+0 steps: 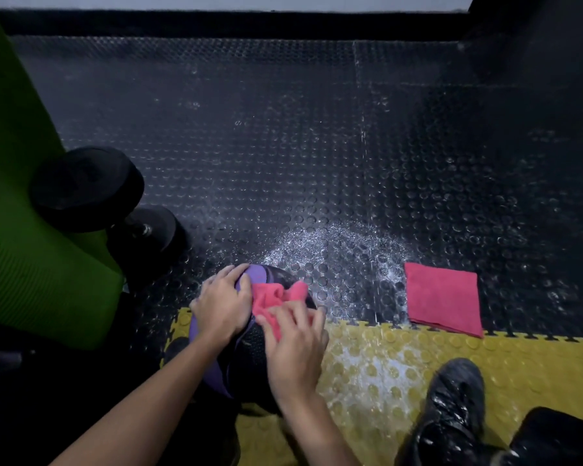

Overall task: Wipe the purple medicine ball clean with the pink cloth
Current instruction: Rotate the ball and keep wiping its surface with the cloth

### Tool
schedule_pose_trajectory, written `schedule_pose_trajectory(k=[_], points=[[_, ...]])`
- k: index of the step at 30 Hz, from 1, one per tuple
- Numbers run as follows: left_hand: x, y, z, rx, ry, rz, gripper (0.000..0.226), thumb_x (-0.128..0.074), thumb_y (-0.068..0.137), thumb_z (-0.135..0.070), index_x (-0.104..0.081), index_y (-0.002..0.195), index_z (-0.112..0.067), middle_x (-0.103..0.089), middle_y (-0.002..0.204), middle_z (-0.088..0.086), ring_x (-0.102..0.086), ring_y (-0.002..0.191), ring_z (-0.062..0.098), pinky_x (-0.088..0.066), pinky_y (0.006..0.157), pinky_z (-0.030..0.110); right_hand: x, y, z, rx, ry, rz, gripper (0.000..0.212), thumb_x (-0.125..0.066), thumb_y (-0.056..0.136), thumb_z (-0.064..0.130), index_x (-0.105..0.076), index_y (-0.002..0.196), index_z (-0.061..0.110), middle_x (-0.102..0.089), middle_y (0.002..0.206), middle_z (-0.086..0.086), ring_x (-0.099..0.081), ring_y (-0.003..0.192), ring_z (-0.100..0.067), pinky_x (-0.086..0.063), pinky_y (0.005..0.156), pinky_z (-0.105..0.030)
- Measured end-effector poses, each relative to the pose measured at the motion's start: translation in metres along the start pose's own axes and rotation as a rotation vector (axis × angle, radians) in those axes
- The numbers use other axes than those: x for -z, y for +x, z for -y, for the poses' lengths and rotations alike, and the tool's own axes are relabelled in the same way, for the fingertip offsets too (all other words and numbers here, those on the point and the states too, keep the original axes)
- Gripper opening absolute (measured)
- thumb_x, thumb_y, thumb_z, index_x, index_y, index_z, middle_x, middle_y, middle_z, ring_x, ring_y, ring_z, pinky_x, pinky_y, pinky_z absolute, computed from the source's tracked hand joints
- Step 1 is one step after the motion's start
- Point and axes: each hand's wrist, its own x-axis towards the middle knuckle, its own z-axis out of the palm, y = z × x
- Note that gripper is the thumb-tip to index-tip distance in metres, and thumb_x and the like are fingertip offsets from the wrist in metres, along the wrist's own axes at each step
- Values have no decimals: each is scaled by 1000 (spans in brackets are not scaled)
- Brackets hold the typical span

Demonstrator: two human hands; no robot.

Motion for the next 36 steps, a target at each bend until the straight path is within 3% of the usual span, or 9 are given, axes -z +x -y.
schedule_pose_trajectory(k=[3, 9, 14, 16, 20, 22, 30, 34, 36], points=[[0, -4, 3, -42, 22, 9, 40, -35, 95, -40, -52, 131, -36, -44, 143, -13, -39, 132, 19, -33, 106, 48, -4, 12, -9, 7, -30, -23, 27, -46, 79, 53, -63, 81, 32, -61, 91, 12, -52, 81, -20, -45, 64, -34], [-8, -26, -4, -84, 121, 11, 53, -22, 89, -50, -46, 135, -39, -39, 147, -14, -31, 136, 17, -27, 110, 45, 1, 58, -50, -548, 191, 208, 27, -51, 89, 43, -65, 100, 23, -60, 106, 1, -51, 98, -24, -41, 76, -29], [0, -9, 11, -189, 6, 7, 54, -31, 80, -48, -60, 124, -35, -53, 136, -11, -45, 128, 16, -37, 104, 42, -1, 10, -11, -88, 123, -30, 30, -48, 82, 51, -67, 85, 29, -63, 91, 9, -52, 83, -21, -42, 69, -30], [4, -5, 20, -222, -75, 7, 52, -35, 80, -50, -63, 120, -33, -57, 131, -10, -49, 125, 14, -39, 103, 37, -7, 6, -13, -66, 151, -25, 35, -43, 81, 55, -67, 86, 31, -62, 94, 12, -48, 86, -15, -38, 73, -28], [8, -13, 28, -259, -118, -25, 60, -30, 77, -58, -65, 118, -32, -59, 128, -10, -51, 121, 14, -38, 104, 36, -13, 12, -64, -681, 545, 148, 21, -50, 91, 36, -65, 96, 22, -64, 90, 6, -60, 90, -18, -44, 77, -27], [5, -17, 29, -299, -74, -25, 60, -29, 79, -58, -64, 119, -33, -59, 129, -10, -50, 123, 16, -37, 104, 37, -9, 9, -74, -844, 578, 239, 20, -49, 93, 34, -65, 99, 24, -66, 87, 7, -62, 84, -16, -48, 78, -30], [5, -12, 30, -343, -53, -7, 61, -29, 80, -57, -64, 121, -29, -59, 130, -6, -50, 124, 20, -37, 105, 39, -7, 22, -22, -233, 209, 116, 36, -46, 83, 52, -69, 97, 27, -65, 104, 15, -51, 91, -16, -36, 77, -28], [4, -12, 28, -346, -54, 6, 60, -29, 80, -59, -63, 122, -33, -57, 132, -8, -47, 126, 19, -35, 107, 42, -1, 28, -56, -633, 503, 175, 24, -54, 90, 32, -68, 101, 15, -67, 97, 2, -55, 83, -12, -34, 59, -20], [3, -17, 23, -366, -24, 31, 62, -26, 79, -61, -61, 123, -35, -55, 134, -11, -44, 129, 18, -33, 108, 44, 5, 27, -67, -766, 508, 234, 26, -50, 93, 30, -66, 107, 16, -66, 96, 3, -56, 85, -11, -33, 63, -19]])
